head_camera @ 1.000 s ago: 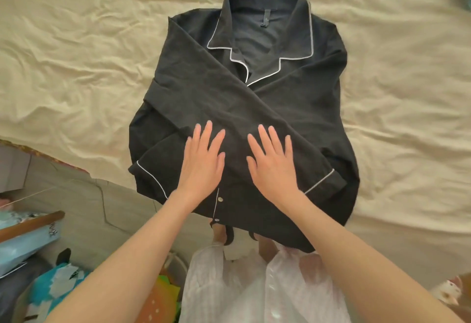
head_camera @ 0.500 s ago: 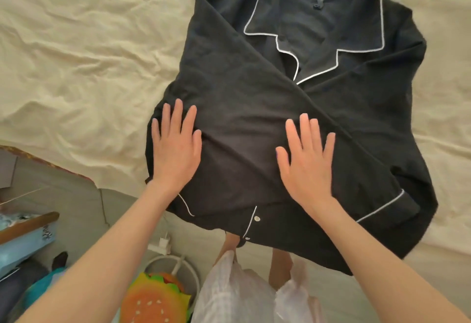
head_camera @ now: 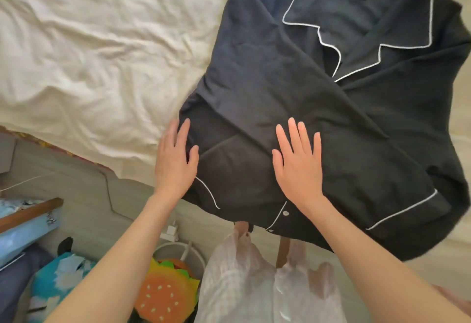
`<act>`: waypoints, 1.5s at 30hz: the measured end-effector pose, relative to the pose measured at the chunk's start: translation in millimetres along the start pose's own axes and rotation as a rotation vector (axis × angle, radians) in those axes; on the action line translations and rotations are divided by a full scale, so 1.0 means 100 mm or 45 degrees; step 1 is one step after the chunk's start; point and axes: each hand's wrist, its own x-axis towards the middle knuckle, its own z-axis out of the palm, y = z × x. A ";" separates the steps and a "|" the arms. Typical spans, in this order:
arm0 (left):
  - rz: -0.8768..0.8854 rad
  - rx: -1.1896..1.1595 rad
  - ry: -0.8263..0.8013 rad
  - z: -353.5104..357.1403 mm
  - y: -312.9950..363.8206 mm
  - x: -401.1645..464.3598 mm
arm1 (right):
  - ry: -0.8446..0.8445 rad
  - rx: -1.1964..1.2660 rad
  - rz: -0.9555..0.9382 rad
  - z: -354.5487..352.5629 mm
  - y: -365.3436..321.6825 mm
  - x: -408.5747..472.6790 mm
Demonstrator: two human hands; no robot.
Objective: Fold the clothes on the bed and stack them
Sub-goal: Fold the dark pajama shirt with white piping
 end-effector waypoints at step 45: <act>-0.866 -0.834 -0.173 0.76 -0.33 -2.27 | 0.181 1.654 1.687 0.77 1.36 -2.59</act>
